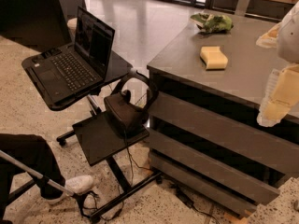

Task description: Knock pepsi can over

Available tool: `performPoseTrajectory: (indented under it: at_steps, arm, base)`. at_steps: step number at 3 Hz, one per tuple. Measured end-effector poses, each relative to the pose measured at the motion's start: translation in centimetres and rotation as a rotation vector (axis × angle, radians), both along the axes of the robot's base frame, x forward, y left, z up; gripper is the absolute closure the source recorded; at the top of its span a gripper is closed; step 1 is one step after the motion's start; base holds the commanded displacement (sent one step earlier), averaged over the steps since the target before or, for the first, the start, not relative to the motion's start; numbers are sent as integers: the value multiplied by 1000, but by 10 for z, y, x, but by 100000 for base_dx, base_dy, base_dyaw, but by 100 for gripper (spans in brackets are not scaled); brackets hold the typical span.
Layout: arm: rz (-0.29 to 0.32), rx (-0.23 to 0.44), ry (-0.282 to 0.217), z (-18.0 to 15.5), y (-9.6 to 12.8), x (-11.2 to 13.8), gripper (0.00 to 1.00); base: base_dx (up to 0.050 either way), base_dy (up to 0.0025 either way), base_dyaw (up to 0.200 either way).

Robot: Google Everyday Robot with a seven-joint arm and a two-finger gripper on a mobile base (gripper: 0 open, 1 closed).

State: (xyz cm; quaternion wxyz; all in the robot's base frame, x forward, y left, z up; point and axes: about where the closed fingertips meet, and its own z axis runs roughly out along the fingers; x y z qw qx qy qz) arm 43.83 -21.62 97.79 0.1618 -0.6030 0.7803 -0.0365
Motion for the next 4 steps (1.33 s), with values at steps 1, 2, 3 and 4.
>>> performPoseTrajectory:
  at_steps: [1, 2, 3, 4]
  arm:
    - [0, 0, 0, 0, 0, 0, 0]
    - [0, 0, 0, 0, 0, 0, 0]
    - [0, 0, 0, 0, 0, 0, 0]
    - [0, 0, 0, 0, 0, 0, 0]
  base:
    - [3348, -256, -14629]
    - [3136, -243, -15630]
    - [2314, -233, -17381]
    - [3639, -246, -13626]
